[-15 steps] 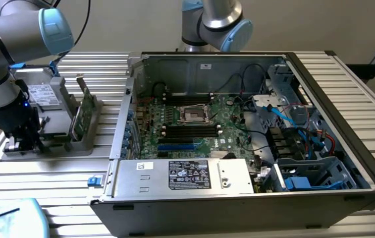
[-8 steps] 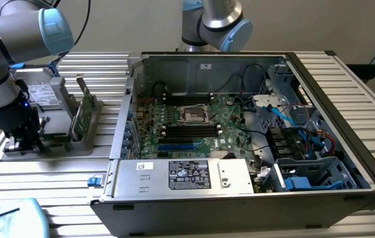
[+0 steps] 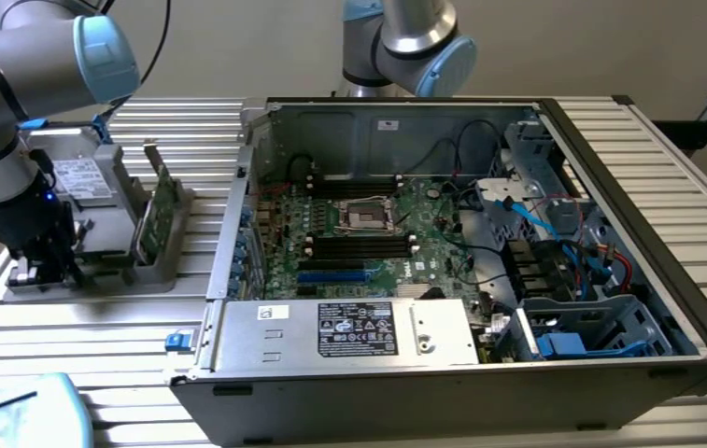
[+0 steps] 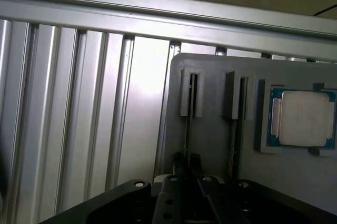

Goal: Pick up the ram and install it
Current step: 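Pick up the ram and move it above insertion slot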

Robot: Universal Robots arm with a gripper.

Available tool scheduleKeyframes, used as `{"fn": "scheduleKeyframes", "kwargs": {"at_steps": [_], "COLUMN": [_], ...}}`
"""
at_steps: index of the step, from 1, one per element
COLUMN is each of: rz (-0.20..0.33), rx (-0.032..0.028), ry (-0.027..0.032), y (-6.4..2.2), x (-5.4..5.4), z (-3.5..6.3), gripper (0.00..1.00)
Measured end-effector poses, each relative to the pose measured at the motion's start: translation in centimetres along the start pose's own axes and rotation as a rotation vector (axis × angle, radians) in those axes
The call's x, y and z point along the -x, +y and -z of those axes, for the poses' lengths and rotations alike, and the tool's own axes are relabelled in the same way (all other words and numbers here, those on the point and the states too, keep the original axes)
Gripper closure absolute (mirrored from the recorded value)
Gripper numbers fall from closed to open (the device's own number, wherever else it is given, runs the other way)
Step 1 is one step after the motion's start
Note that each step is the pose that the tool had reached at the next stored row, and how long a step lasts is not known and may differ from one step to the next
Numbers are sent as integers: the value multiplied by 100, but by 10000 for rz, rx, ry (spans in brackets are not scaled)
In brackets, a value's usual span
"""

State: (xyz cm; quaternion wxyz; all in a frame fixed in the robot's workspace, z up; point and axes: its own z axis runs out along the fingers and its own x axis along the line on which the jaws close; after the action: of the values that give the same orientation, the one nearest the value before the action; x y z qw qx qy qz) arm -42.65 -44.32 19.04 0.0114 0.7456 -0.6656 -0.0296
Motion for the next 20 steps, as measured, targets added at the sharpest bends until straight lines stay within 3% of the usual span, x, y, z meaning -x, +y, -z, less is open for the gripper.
{"fn": "scheduleKeyframes", "kwargs": {"at_steps": [20], "rz": [-2], "rx": [40], "ry": [-12], "y": [-104], "x": [-8], "z": [183], "gripper": [85]}}
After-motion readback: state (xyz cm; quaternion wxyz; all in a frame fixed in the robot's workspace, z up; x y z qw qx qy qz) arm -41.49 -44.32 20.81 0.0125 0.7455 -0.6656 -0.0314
